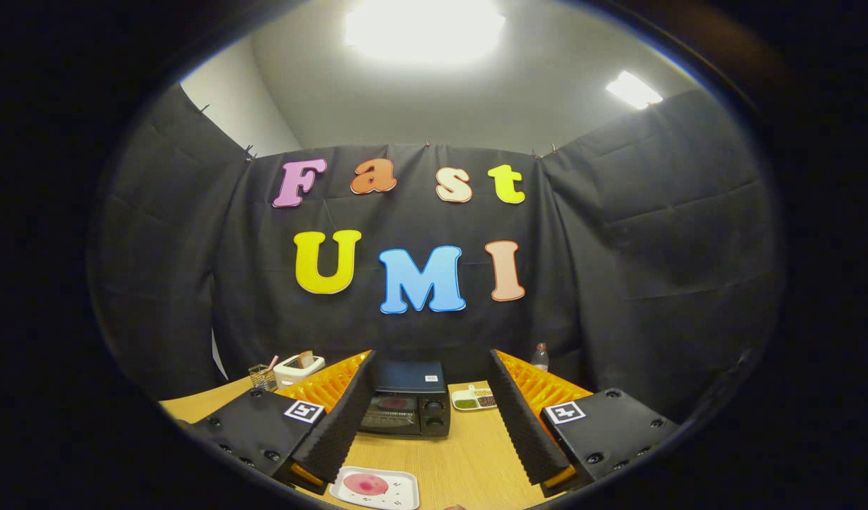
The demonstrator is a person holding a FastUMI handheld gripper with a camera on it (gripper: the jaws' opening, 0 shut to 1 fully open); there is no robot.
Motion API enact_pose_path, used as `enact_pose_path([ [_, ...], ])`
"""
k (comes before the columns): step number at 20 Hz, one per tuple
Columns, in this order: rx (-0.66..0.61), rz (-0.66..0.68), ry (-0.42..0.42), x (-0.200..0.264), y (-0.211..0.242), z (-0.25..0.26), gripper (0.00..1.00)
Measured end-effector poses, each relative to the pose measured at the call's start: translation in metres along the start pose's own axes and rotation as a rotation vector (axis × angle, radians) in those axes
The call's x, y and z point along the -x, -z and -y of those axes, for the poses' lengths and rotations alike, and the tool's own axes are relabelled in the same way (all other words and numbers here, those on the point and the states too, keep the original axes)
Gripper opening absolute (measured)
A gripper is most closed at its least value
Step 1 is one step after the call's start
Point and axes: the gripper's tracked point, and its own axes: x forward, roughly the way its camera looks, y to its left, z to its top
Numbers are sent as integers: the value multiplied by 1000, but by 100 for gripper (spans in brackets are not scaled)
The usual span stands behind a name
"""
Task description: Open the toaster oven, put the food inside, and close the toaster oven door.
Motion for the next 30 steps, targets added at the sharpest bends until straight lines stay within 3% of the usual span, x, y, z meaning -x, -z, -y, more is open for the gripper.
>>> enact_pose_path([
  [6,-15,-7,-7,-11,1,-10,97],
  [19,-32,-23,-69,-84,5,-65,97],
  [30,-21,-95,-131,-155,43,-106,97],
])
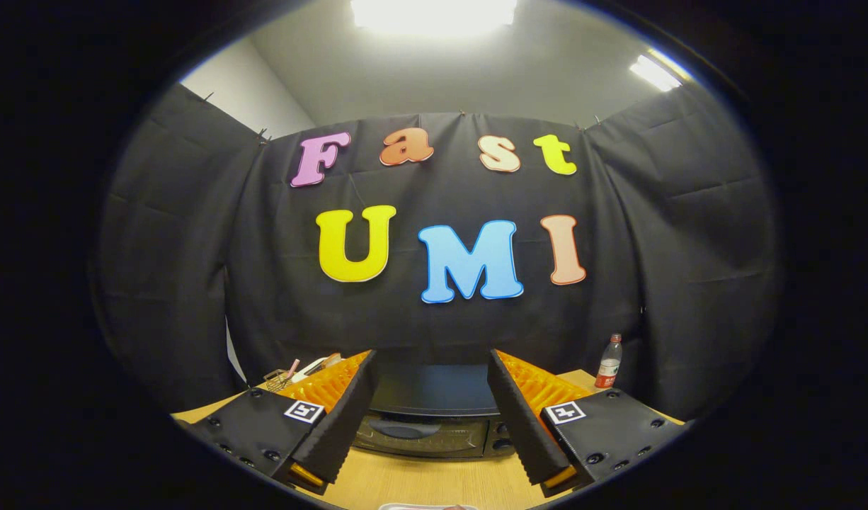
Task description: Open the toaster oven, put the food inside, and close the toaster oven door.
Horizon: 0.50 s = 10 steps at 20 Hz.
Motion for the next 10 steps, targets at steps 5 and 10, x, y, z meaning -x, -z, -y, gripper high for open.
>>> enact_pose_path([
  [5,5,-59,-5,-36,30,-9,98],
  [10,8,-124,-9,-62,63,-17,98],
])
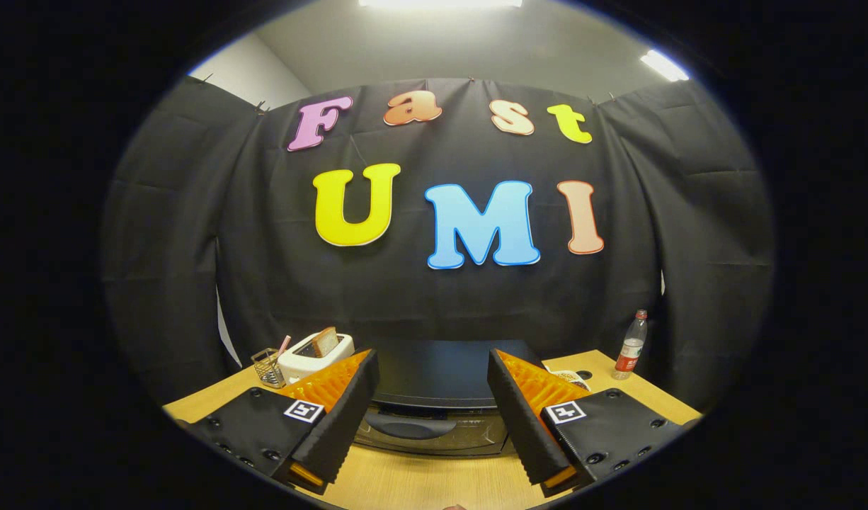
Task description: Open the toaster oven, put the food inside, and close the toaster oven door.
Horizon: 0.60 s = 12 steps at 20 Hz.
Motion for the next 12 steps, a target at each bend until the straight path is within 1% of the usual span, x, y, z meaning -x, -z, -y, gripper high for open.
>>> enact_pose_path([
  [6,41,-74,17,-31,33,-6,98],
  [12,23,-170,23,-47,69,-14,98],
])
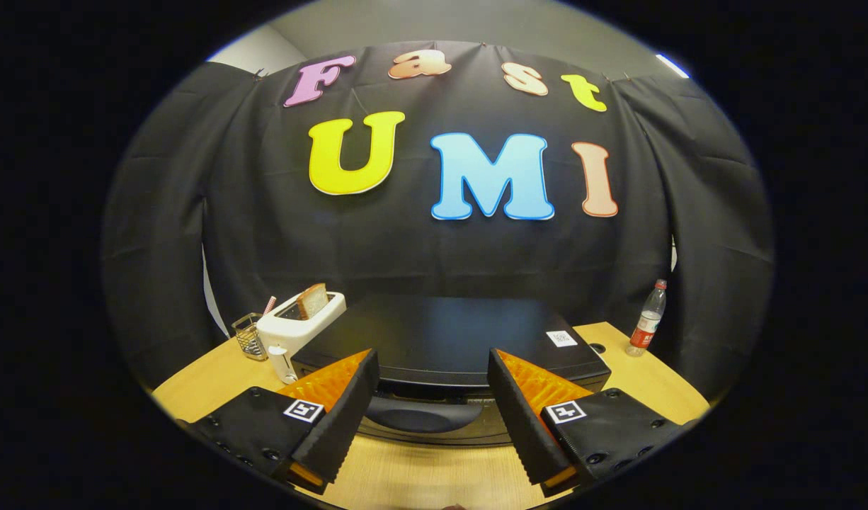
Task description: Open the toaster oven, put the food inside, and close the toaster oven door.
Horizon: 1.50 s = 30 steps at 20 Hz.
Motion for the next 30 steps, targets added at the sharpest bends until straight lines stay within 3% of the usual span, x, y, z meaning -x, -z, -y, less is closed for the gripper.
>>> enact_pose_path([
  [8,-21,-82,47,-16,31,-2,98],
  [12,-1,-60,62,-18,32,-1,98],
  [30,-8,-87,27,-12,43,-4,99],
])
